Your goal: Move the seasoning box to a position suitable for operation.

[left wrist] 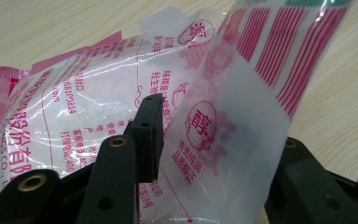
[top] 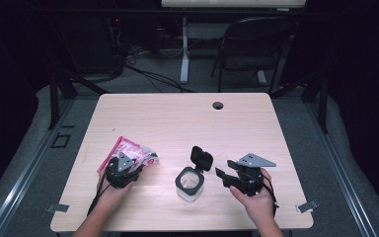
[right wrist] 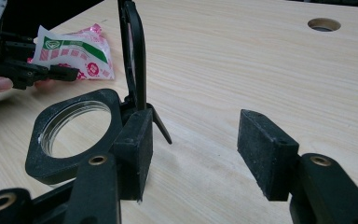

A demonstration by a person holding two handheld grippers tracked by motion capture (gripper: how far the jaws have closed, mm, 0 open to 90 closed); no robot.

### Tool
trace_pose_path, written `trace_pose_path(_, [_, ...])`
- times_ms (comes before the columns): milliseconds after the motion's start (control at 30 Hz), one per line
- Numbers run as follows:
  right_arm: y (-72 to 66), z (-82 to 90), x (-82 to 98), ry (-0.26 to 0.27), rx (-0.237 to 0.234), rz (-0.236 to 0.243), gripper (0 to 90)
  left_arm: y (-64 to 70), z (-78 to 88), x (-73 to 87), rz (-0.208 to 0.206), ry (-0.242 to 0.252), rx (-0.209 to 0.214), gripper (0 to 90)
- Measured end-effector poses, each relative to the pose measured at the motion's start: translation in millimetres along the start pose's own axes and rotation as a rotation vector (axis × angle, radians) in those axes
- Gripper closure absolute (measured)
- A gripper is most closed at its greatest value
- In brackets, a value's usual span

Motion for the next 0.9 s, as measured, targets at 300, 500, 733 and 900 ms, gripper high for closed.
trace_pose_path(300, [1.7, 0.9, 2.4, 0.007, -0.009, -0.023, 45.3, -3.6, -0.4, 1.5, 0.029, 0.009, -0.016, 76.1])
trace_pose_path(500, [2.7, 1.3, 3.6, 0.003, -0.006, -0.023, 45.5, -3.1, 0.8, -0.8, 0.060, -0.001, -0.025, 82.3])
trace_pose_path(733, [3.7, 1.2, 4.1, 0.005, -0.003, -0.023, 45.5, -4.2, 1.0, -1.6, 0.082, 0.001, 0.014, 84.0])
trace_pose_path(900, [3.7, 0.6, 4.3, 0.008, -0.003, -0.025, 45.5, -4.4, 0.6, -2.8, 0.106, 0.018, 0.060, 76.9])
Point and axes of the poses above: each handheld gripper's, and its own axes: z roughly backward along the jaws, x roughly out of its underside, y roughly to its right, the point moved 7 cm from there along -z, roughly forward along the jaws, and after that the axes turned 14 degrees about -y, right-handed, at the moved point
